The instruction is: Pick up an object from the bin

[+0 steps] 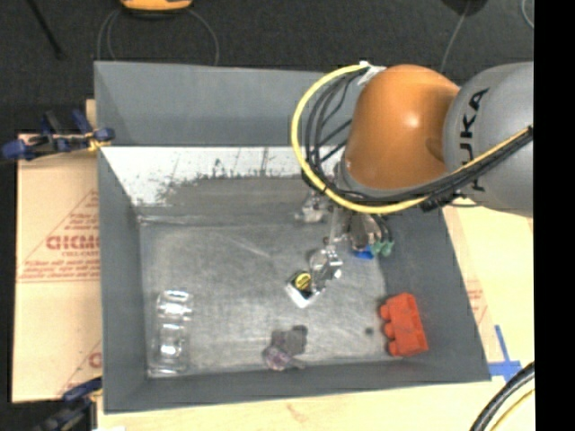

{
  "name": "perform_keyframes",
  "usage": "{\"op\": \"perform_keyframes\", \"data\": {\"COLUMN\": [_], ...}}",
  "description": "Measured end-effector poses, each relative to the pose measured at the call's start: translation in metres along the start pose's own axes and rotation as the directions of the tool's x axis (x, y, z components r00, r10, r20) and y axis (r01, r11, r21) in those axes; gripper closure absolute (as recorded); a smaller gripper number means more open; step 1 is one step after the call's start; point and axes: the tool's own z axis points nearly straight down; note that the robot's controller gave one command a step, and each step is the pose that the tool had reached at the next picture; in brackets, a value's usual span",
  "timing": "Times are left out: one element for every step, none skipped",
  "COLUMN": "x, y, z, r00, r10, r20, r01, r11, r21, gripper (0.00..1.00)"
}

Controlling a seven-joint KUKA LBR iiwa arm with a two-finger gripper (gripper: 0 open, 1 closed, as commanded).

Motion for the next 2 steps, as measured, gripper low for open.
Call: {"op": "perform_keyframes", "data": {"x": [-0.0222,-0.0244], "y": [-0.0607,-0.0594], "z": [0.1441,0.1408], "r00": [0.974,0.974], "r10": [-0.227,-0.225], "r20": [0.008,0.016], "r01": [0.227,0.225], "r11": [0.974,0.974], "r21": [-0.002,-0.001], "gripper": [0.0,1.0]}}
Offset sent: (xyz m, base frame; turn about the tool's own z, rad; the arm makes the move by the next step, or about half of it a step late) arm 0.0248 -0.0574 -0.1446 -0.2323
